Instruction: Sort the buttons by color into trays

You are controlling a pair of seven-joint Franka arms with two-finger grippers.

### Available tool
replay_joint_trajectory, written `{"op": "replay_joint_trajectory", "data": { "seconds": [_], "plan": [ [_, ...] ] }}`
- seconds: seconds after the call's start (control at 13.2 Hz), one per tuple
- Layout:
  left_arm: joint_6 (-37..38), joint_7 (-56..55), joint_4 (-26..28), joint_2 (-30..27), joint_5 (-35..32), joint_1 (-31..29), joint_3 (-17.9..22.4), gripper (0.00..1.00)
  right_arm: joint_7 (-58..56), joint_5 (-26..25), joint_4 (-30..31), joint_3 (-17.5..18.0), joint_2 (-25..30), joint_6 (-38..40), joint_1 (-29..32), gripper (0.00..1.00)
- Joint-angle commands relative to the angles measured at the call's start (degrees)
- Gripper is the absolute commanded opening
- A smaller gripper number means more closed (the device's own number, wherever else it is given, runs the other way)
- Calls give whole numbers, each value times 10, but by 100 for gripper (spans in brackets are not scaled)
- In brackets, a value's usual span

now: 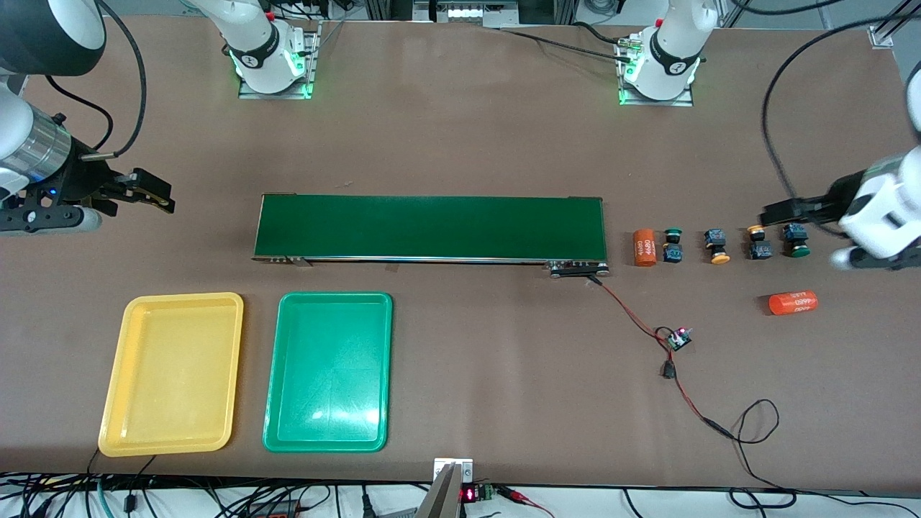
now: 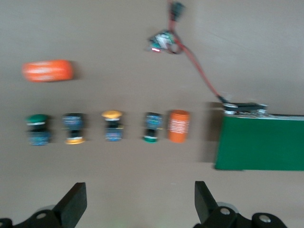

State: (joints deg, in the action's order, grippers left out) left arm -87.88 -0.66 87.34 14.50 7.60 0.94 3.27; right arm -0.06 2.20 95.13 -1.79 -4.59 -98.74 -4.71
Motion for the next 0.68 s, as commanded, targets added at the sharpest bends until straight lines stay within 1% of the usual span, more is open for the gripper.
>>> {"op": "replay_joint_trajectory", "data": {
  "seconds": [0.0,0.08,0.15,0.3,0.45,0.61],
  "plan": [
    [-5,8,-13,55,59,6,-2,100,6,8,-5,4,-2,-5,-2,100],
    [-17,9,-12,67,60,6,-3,100,5,7,-5,5,-2,-4,-4,100],
    [-18,5,-12,84,55,23,-10,100,4,7,-4,5,-2,3,-3,100],
    [-18,-9,-6,111,20,55,-11,100,4,6,-6,0,8,34,5,100],
    [-21,-14,3,122,20,57,-12,100,5,5,-8,-12,20,72,15,100],
    [-32,-13,17,122,21,56,-12,100,6,5,-13,-13,27,91,16,100]
  ]
}}
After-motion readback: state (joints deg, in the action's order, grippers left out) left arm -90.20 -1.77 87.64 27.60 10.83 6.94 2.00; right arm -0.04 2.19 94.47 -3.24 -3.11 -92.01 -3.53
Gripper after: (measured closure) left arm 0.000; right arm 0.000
